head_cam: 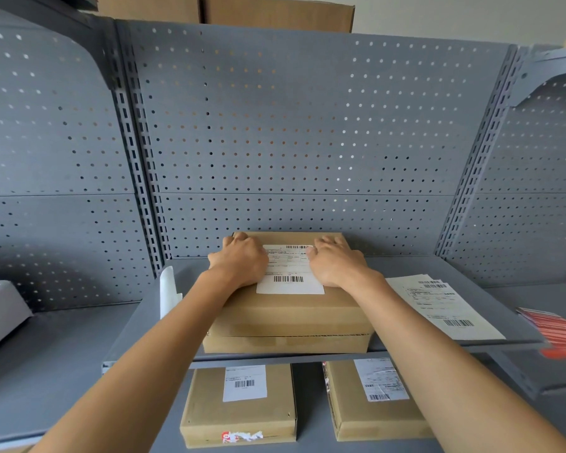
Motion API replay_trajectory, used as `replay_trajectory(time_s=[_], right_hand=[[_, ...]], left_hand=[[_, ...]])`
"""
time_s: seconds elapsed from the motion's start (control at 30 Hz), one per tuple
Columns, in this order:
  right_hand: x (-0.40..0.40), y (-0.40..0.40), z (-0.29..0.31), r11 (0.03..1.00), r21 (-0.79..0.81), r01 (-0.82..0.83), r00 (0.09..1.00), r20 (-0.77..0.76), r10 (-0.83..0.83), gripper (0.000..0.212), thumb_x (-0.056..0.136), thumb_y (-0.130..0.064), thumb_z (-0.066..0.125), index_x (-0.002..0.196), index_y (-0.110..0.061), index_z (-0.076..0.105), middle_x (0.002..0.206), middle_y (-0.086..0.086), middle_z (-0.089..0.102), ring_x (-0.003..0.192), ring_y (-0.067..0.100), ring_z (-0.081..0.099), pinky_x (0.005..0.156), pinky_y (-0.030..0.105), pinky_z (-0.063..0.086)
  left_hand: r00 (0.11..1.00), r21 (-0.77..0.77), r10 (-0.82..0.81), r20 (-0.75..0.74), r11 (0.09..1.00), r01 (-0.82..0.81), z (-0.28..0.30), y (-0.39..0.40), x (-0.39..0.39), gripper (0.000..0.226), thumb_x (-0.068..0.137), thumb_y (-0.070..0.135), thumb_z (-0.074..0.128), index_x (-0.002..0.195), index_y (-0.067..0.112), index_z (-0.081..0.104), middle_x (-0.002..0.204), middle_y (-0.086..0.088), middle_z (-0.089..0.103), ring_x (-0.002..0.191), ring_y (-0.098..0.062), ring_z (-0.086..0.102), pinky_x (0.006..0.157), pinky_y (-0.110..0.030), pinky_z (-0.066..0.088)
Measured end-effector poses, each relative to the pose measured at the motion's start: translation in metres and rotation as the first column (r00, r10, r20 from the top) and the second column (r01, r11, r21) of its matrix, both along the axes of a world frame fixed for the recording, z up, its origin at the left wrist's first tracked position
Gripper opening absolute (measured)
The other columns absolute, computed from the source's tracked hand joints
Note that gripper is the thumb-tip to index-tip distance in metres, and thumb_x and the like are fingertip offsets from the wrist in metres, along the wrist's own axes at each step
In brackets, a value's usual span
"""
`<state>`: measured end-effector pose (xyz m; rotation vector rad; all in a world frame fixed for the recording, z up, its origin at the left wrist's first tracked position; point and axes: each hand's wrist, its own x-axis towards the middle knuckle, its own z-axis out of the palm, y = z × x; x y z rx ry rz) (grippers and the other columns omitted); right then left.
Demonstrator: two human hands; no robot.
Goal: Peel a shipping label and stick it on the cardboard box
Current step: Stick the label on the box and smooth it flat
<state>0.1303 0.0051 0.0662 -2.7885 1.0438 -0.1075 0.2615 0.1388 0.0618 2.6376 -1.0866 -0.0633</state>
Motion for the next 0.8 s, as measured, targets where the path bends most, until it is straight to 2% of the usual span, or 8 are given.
replay_trajectory(time_s=[0.17,0.27,0.33,0.4,0.5,0.57,0.7,0.8], right_hand=[[-0.002,0.002,0.001,1.0,0.013,0.009,1.0,0.024,-0.009,0.049,0.106,-0.028,0.025,0.148,-0.005,0.036,0.159,0.008,0.032,0.148,0.028,0.019,0.115,0.054,0.029],[-0.005,0.004,0.003,0.999,0.014,0.038,0.997,0.062,-0.039,0.047,0.104,-0.023,0.028,0.146,-0.006,0.039,0.158,0.012,0.033,0.147,0.031,0.02,0.117,0.059,0.021],[-0.008,0.009,0.005,0.995,0.008,0.102,0.994,0.031,-0.102,0.054,0.105,-0.04,0.022,0.15,-0.013,0.037,0.161,0.014,0.027,0.148,0.036,0.017,0.116,0.066,0.013],[-0.009,0.021,0.009,0.984,0.064,0.165,0.986,-0.021,-0.164,0.072,0.099,-0.062,0.015,0.151,-0.018,0.036,0.162,0.015,0.021,0.148,0.042,0.014,0.113,0.071,0.012],[-0.004,0.038,0.01,0.98,0.059,0.187,0.982,-0.048,-0.185,0.087,0.091,-0.076,0.013,0.153,-0.019,0.033,0.162,0.02,0.019,0.146,0.046,0.014,0.112,0.068,0.019],[-0.004,0.044,0.01,0.981,0.035,0.19,0.98,-0.059,-0.188,0.084,0.093,-0.074,0.015,0.155,-0.018,0.029,0.163,0.021,0.016,0.147,0.046,0.012,0.113,0.065,0.02],[-0.006,0.043,0.009,0.984,0.029,0.178,0.981,-0.077,-0.176,0.07,0.101,-0.06,0.018,0.157,-0.018,0.021,0.165,0.019,0.009,0.149,0.046,0.007,0.115,0.064,0.017],[-0.006,0.038,0.006,0.985,0.03,0.172,0.983,-0.071,-0.17,0.062,0.103,-0.052,0.019,0.155,-0.019,0.025,0.165,0.016,0.013,0.148,0.045,0.01,0.114,0.063,0.02]], left_hand=[[1.0,-0.032,-0.016,-0.013,0.999,0.015,0.003,0.004,-0.002,0.032,0.104,0.025,0.031,0.113,0.011,0.059,0.136,-0.01,0.05,0.134,-0.032,0.038,0.102,-0.059,0.042],[1.0,-0.037,0.009,0.008,0.999,-0.009,0.005,0.009,-0.007,0.033,0.104,0.03,0.033,0.107,0.011,0.06,0.131,-0.011,0.052,0.129,-0.034,0.043,0.1,-0.057,0.043],[0.999,-0.03,0.045,0.008,0.999,-0.045,0.006,0.013,-0.015,0.049,0.103,0.049,0.029,0.105,0.012,0.061,0.131,-0.011,0.052,0.129,-0.034,0.042,0.095,-0.052,0.044],[0.997,0.006,0.073,-0.015,0.997,-0.073,0.006,0.015,-0.024,0.071,0.098,0.069,0.024,0.105,0.011,0.064,0.137,-0.01,0.05,0.133,-0.034,0.039,0.09,-0.05,0.043],[0.997,0.053,0.083,-0.004,0.995,-0.083,0.006,0.013,-0.032,0.09,0.09,0.081,0.025,0.125,0.007,0.063,0.147,-0.008,0.045,0.138,-0.034,0.037,0.094,-0.049,0.044],[0.997,0.064,0.084,0.0,0.994,-0.083,0.007,0.012,-0.032,0.09,0.09,0.08,0.029,0.132,0.005,0.059,0.15,-0.009,0.043,0.139,-0.034,0.035,0.095,-0.05,0.044],[0.997,0.055,0.08,-0.006,0.995,-0.08,0.005,0.012,-0.028,0.075,0.098,0.066,0.032,0.14,0.007,0.053,0.152,-0.01,0.04,0.141,-0.034,0.032,0.102,-0.055,0.043],[0.997,0.037,0.08,-0.023,0.996,-0.079,0.004,0.014,-0.026,0.064,0.102,0.056,0.031,0.14,0.008,0.052,0.15,-0.009,0.04,0.142,-0.033,0.03,0.105,-0.057,0.04]])
